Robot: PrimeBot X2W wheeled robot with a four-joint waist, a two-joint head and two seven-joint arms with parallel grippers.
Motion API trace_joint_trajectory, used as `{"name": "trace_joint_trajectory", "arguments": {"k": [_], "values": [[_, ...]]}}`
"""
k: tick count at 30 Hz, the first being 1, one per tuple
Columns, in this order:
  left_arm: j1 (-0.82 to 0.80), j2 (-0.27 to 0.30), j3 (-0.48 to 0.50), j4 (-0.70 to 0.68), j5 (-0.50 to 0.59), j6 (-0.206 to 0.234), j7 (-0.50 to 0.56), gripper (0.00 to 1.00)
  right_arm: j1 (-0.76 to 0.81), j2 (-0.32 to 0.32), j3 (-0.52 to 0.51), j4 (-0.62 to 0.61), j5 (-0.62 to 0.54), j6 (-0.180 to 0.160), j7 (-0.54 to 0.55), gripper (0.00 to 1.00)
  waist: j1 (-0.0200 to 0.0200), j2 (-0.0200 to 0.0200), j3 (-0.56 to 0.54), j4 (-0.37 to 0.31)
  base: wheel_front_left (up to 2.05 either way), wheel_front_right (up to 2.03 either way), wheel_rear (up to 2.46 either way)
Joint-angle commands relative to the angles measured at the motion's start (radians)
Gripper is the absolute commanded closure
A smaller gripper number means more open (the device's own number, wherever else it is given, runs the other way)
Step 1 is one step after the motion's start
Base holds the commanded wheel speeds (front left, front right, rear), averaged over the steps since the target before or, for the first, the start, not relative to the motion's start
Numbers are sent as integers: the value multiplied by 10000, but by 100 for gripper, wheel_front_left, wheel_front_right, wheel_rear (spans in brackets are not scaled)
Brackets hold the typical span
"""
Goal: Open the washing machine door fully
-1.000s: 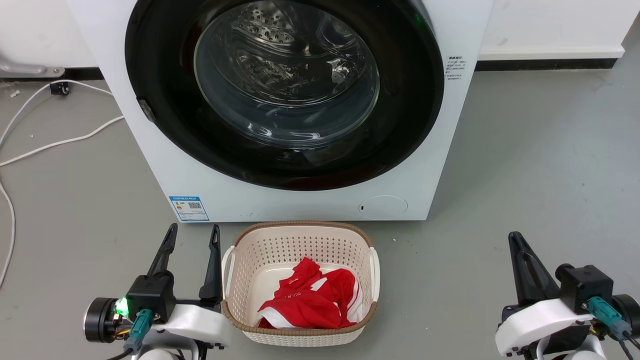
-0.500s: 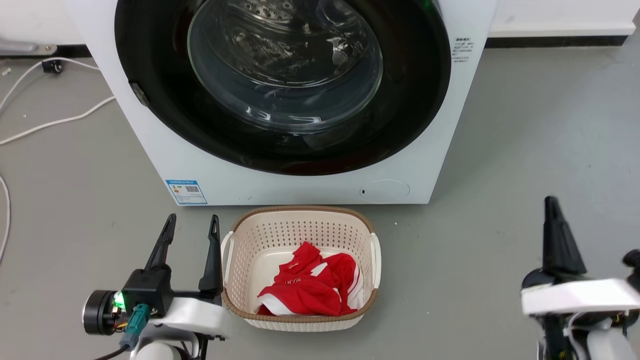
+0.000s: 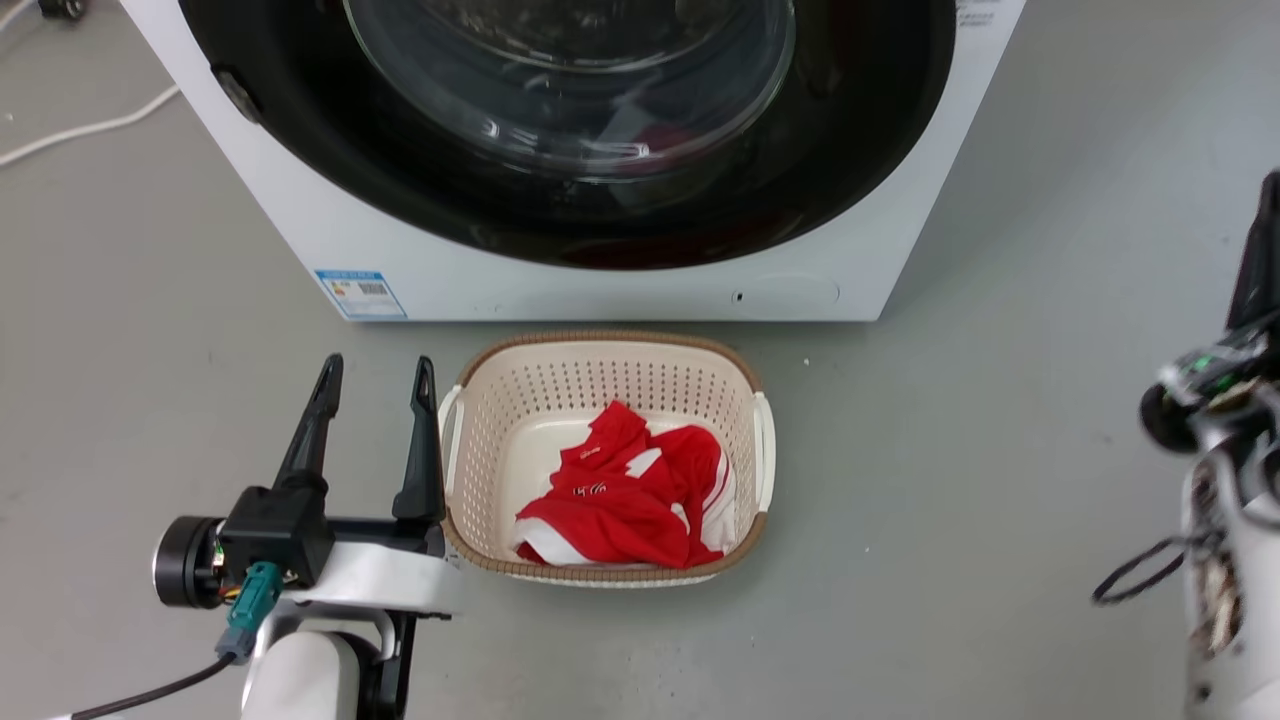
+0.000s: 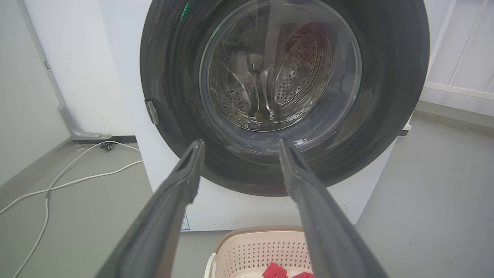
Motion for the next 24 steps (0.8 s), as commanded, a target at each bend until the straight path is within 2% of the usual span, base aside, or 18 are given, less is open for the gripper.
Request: {"name": "trace_joint_trajectory", "arguments": {"k": [1, 7, 13, 17, 24], "values": [[-187, -8, 29, -92, -53, -21, -23, 0, -556, -305, -146, 422, 285, -3, 278, 100, -1, -1, 346, 85, 0, 0, 0], [-652, -24, 4, -458, -85, -120, -23, 0, -2844, -1540, -288, 2599, 1011, -3, 1198, 100, -1, -1, 1004, 263, 0, 0, 0], [-1006, -33, -95, -877, -151, -186, -23, 0, -4989, -2488, 511, 4586, 760, -2, 2218, 100, -1, -1, 1618, 463, 0, 0, 0], [-1221, -33, -143, -1117, -220, -231, -23, 0, -6253, -2736, 1223, 5682, 421, -3, 2991, 100, -1, -1, 2032, 576, 0, 0, 0], [-1515, -33, -316, -1299, -408, -174, -23, 0, -7908, -2658, 2274, 7043, -144, -3, 4266, 100, -1, -1, 2592, 794, 0, 0, 0]]}}
